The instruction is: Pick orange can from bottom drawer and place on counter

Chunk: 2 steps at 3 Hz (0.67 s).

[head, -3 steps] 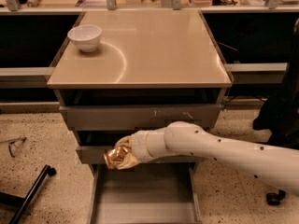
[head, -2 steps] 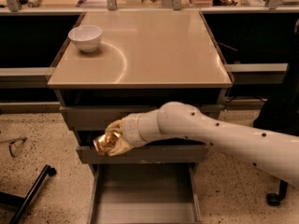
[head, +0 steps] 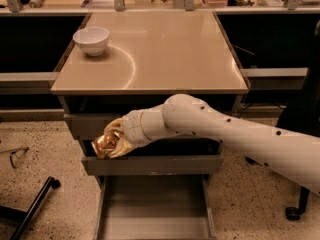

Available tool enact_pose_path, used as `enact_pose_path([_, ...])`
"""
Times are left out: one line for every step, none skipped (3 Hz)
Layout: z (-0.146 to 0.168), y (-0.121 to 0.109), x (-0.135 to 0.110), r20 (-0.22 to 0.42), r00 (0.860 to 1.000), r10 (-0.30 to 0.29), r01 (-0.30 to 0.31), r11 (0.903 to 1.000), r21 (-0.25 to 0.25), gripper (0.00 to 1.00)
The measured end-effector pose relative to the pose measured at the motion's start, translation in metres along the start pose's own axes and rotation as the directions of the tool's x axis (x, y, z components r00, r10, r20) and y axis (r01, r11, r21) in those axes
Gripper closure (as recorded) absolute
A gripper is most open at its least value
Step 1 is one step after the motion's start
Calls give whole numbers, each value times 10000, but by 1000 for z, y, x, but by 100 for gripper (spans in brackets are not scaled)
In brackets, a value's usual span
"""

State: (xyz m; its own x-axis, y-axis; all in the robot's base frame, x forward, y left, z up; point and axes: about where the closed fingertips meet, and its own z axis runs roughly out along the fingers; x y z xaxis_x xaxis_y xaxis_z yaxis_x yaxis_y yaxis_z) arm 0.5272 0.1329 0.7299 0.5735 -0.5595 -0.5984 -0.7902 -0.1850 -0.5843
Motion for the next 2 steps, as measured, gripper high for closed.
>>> enact_pose_path([-6, -17, -6, -62, 9994, -327, 328, 9992, 232, 100])
enact_pose_path([-28, -63, -20, -229, 9952, -953, 969, 9919, 827, 100])
